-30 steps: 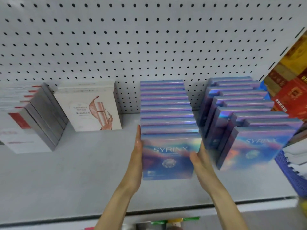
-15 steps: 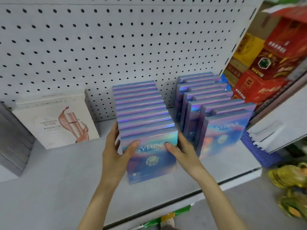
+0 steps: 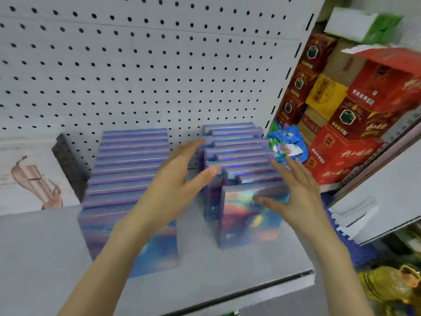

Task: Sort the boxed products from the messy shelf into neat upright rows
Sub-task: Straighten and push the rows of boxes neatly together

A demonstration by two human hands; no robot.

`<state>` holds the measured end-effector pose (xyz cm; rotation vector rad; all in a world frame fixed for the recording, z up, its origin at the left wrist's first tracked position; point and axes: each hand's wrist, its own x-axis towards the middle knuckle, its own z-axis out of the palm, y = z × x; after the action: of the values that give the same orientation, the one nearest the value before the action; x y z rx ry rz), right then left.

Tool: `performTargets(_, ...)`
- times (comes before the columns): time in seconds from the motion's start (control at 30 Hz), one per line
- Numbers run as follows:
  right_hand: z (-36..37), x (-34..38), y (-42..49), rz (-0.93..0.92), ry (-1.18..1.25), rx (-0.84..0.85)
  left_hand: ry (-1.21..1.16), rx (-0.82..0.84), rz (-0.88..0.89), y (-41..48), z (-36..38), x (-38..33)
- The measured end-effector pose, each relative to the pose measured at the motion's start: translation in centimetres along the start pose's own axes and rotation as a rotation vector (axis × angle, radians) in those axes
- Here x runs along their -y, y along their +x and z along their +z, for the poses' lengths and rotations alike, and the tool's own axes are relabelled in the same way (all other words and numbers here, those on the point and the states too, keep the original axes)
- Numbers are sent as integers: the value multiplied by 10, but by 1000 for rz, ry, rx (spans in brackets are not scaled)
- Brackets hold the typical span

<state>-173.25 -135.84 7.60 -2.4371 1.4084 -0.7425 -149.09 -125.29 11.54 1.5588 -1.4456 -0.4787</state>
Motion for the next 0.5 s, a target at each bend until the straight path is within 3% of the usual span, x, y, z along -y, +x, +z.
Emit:
performTargets(0.1, 3, -27, 7, 9, 278, 62, -72, -76, -75, 17, 50, -7)
performTargets(0.23, 23, -43, 15, 118, 740, -67, -295, -250, -289, 22, 92, 2)
performTargets(0.37, 50, -46, 7, 239, 894, -58, -721, -308, -456, 12, 113, 7)
performTargets(0.5, 70, -37, 3, 159, 1082, 83, -857, -336, -529, 11, 118, 5)
